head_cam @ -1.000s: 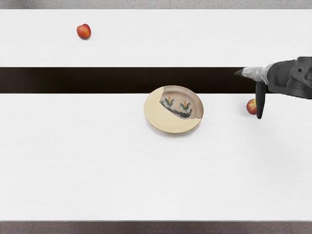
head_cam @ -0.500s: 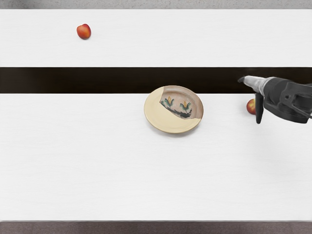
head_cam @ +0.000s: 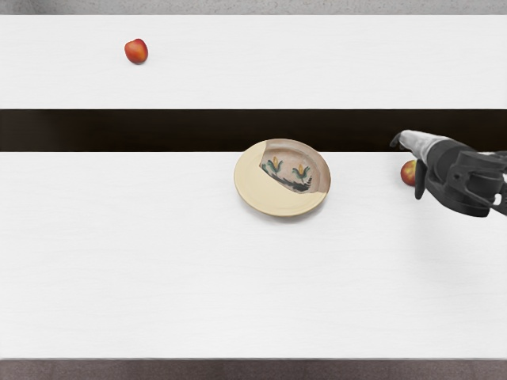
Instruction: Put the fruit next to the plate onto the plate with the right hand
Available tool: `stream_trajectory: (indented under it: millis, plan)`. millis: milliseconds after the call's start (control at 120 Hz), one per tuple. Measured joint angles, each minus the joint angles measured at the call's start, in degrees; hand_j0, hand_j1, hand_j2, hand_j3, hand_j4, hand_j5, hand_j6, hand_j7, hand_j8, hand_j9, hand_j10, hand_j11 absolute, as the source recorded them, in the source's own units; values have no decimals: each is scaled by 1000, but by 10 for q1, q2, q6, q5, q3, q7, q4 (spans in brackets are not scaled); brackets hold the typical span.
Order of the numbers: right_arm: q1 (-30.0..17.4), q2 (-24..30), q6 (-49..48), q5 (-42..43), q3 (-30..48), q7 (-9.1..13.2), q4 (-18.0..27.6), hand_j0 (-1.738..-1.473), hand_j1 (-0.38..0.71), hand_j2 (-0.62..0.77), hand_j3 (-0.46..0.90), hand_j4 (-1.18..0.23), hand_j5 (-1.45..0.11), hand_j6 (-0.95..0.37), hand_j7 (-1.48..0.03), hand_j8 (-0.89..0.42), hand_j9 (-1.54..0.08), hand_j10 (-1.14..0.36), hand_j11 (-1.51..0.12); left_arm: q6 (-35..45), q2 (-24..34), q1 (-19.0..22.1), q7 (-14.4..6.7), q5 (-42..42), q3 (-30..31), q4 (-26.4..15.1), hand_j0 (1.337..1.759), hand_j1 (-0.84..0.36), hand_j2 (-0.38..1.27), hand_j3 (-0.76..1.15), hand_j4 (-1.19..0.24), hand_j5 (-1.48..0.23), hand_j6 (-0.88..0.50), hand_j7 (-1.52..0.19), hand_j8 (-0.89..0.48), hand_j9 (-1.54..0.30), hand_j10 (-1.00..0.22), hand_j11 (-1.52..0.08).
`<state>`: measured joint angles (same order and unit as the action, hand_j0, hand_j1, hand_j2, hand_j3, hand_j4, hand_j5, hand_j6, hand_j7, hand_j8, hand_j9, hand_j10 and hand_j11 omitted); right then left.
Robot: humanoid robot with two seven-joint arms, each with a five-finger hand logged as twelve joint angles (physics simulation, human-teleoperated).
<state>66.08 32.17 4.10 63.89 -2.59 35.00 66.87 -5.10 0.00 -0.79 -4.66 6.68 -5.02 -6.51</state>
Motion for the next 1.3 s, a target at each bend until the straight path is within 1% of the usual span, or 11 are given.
stream_trajectory:
  millis: [483,767,792,900,933,1025,1058,1125,1158,1217,1300]
  plan:
    - [-6,-3,2,0,-3,0,-20,-1658,94,-71,0,-374,-483,-376,-482,-375,-483,-374,-482,0,0,0,0,0,0,0,1658,339,2,0,-9,-11,-9,-11,-9,-11,-9,-11]
    - [-8,-7,2,-2,-2,0,-23,-1657,208,-79,-1,-475,-616,-486,-614,-477,-615,-475,-615,0,0,0,0,0,0,0,1658,339,2,0,-9,-11,-9,-11,-9,-11,-9,-11]
    - [-8,-8,1,-3,-2,0,-23,-1657,213,-60,0,-487,-631,-464,-630,-466,-631,-487,-630,0,0,0,0,0,0,0,1658,339,2,0,-9,-11,-9,-11,-9,-11,-8,-11]
    - [-9,-10,1,-4,-1,0,-27,-1655,235,-26,-1,-532,-681,-455,-684,-452,-686,-529,-685,0,0,0,0,0,0,0,1658,339,2,0,-9,-11,-9,-11,-9,-11,-9,-11]
    - [-9,-10,1,-5,-1,0,-27,-1654,245,9,-1,-551,-699,-451,-705,-454,-707,-547,-707,0,0,0,0,0,0,0,1658,339,2,0,-9,-11,-9,-11,-9,-11,-8,-11]
    - [-8,-11,1,-6,-1,0,-29,-1653,257,88,0,-609,-785,-438,-786,-459,-795,-603,-796,0,0,0,0,0,0,0,1658,339,2,0,-9,-11,-9,-11,-9,-11,-9,-11]
    - [-7,-11,0,-7,0,0,-29,-1652,251,103,0,-634,-827,-415,-823,-448,-839,-626,-840,0,0,0,0,0,0,0,1658,339,2,0,-9,-11,-9,-11,-9,-11,-9,-11]
    - [-5,-11,0,-8,2,0,-29,-1650,247,79,0,-679,-898,-405,-888,-449,-913,-670,-915,0,0,0,0,0,0,0,1658,339,2,0,-9,-11,-9,-11,-9,-11,-9,-11]
    - [-4,-11,-1,-9,3,0,-30,-1650,248,92,0,-680,-926,-405,-914,-453,-942,-689,-944,0,0,0,0,0,0,0,1658,339,2,0,-9,-11,-9,-11,-9,-11,-9,-11]
    - [-2,-11,-2,-12,5,0,-30,-1648,233,68,-1,-669,-965,-397,-952,-456,-983,-714,-985,0,0,0,0,0,0,0,1658,339,2,0,-9,-11,-9,-11,-9,-11,-9,-11]
    - [4,-11,-3,-18,6,0,-30,-1647,225,101,0,-673,-1007,-400,-992,-464,-1027,-742,-1031,0,0,0,0,0,0,0,1658,339,2,0,-9,-11,-9,-11,-9,-11,-9,-11]
